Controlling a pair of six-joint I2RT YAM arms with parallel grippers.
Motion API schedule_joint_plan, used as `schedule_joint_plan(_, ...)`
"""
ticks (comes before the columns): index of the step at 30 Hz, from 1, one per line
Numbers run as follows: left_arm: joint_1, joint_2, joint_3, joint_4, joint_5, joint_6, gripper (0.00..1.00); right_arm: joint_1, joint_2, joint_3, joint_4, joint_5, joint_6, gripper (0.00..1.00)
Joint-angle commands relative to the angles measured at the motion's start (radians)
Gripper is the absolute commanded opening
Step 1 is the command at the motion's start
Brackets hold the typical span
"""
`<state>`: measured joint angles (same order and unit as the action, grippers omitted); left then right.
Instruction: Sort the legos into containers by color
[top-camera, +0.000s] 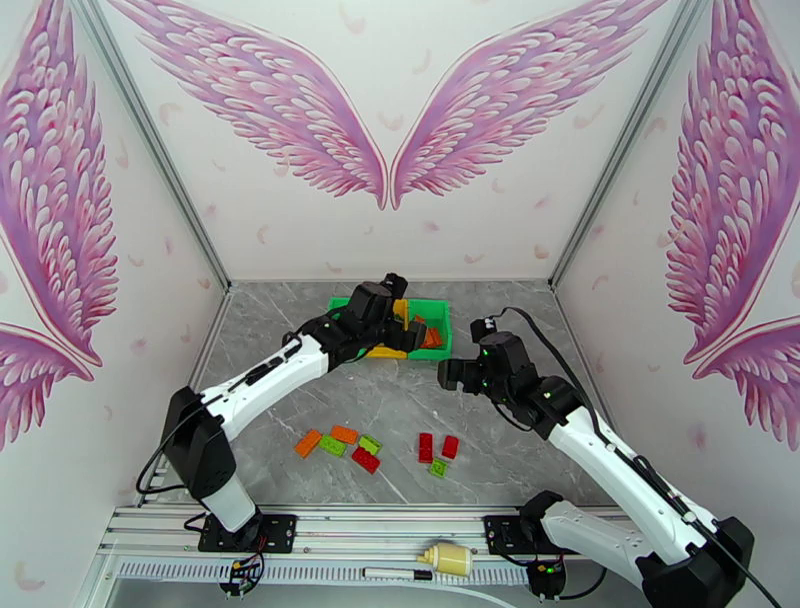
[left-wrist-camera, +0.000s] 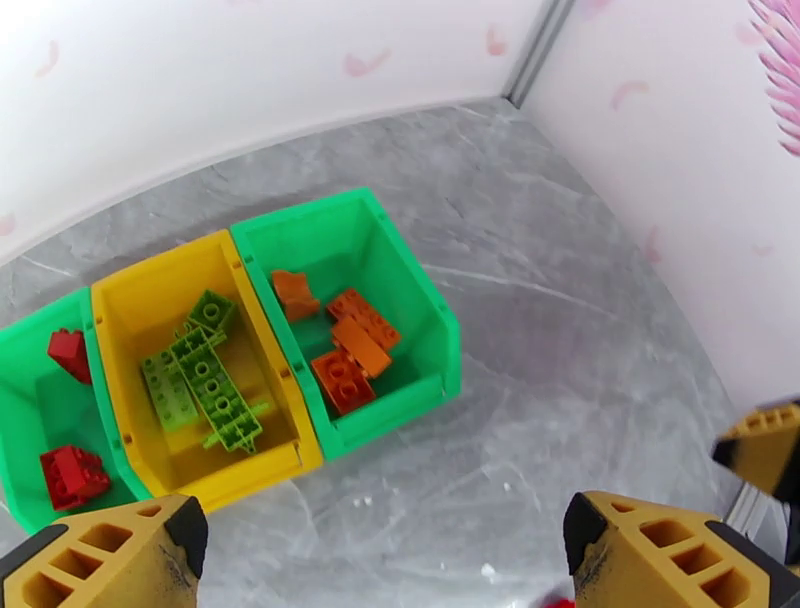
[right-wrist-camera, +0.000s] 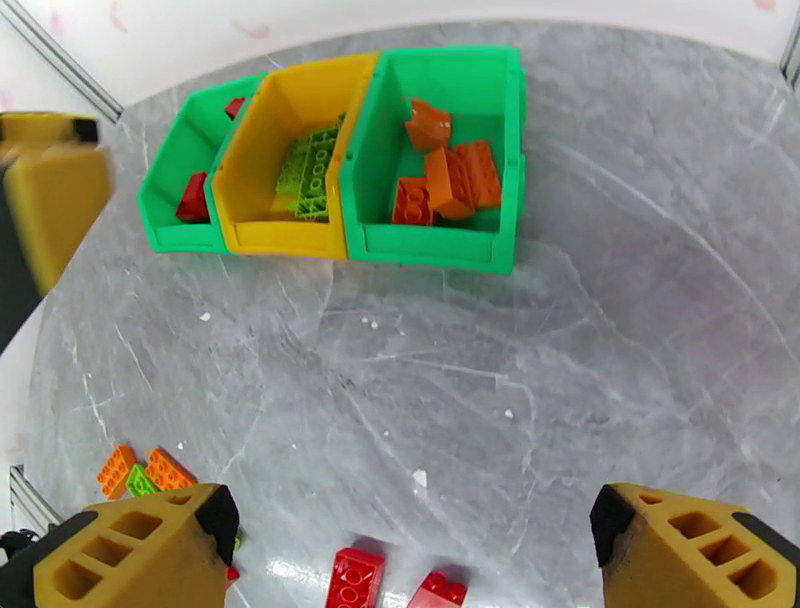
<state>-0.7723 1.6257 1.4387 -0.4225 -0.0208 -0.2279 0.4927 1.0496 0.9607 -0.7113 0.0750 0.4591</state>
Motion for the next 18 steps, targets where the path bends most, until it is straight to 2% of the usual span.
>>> schedule_joint_plan(1, -0.036, -0.087, -0.090, 0.016, -0.008, 0.148, 0.99, -0.008, 0.001, 0.018, -0.115, 0.006, 0.095, 1.00)
schedule_joint_plan(3, -0.044, -0.136, -0.139, 0.033, 0.043, 0.211, 0.99, -0.006, 0.009, 0.031, -0.181, 0.027, 0.138, 0.99)
schedule_joint_plan(9, -0.060, -0.288, -0.331, 0.113, 0.149, 0.316, 0.99, -0.001, 0.037, -0.027, -0.247, -0.062, 0.235, 0.99)
schedule_joint_plan(18, -0.069, -0.500, -0.607, 0.274, 0.314, 0.478, 0.99, 0.061, 0.063, -0.149, -0.195, -0.090, 0.297, 0.98)
